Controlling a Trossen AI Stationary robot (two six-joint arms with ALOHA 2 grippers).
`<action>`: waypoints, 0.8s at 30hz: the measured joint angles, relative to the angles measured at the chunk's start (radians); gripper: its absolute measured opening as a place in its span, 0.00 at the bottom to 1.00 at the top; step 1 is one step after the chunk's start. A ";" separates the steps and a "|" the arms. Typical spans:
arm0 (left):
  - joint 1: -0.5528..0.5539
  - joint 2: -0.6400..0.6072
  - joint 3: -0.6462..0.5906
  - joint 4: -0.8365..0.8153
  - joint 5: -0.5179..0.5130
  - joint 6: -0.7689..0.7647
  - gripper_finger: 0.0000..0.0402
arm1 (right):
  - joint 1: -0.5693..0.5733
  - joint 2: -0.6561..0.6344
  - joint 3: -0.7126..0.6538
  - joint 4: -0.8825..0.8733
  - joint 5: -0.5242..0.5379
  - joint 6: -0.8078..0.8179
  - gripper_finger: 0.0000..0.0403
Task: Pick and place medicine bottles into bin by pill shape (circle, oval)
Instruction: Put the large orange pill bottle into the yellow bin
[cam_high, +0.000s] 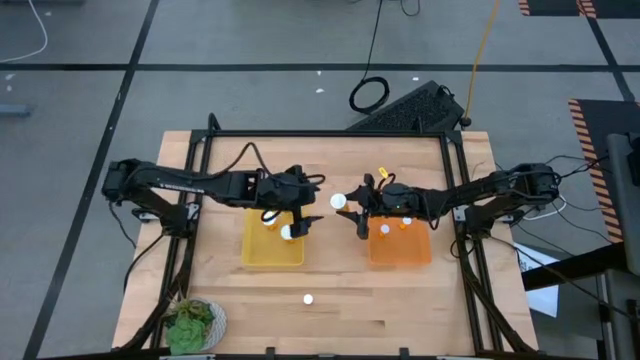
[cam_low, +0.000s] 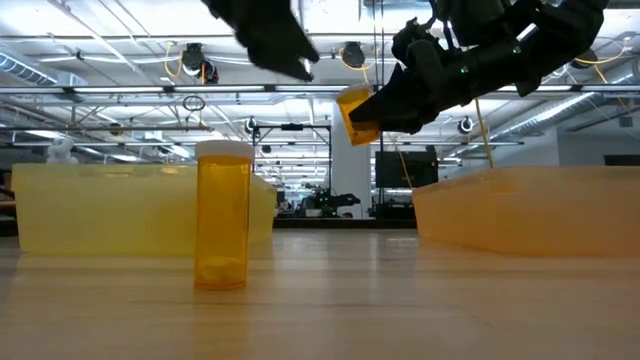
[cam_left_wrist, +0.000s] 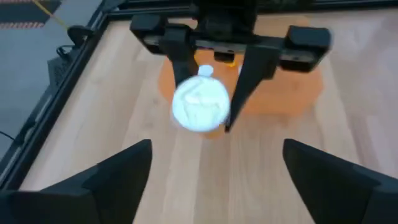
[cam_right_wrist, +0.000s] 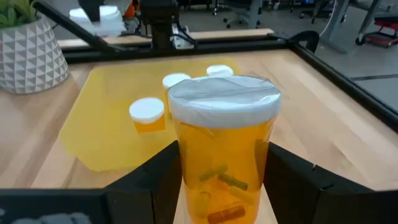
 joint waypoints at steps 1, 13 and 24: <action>0.003 0.004 -0.001 -0.007 0.001 0.007 0.94 | 0.000 0.000 0.000 -0.004 -0.001 -0.001 0.48; 0.029 0.075 0.001 0.131 0.138 0.039 0.97 | 0.005 0.017 0.022 -0.076 -0.053 -0.044 0.48; 0.030 0.162 0.026 0.188 0.136 0.062 0.97 | 0.005 0.019 0.027 -0.073 -0.053 -0.043 0.48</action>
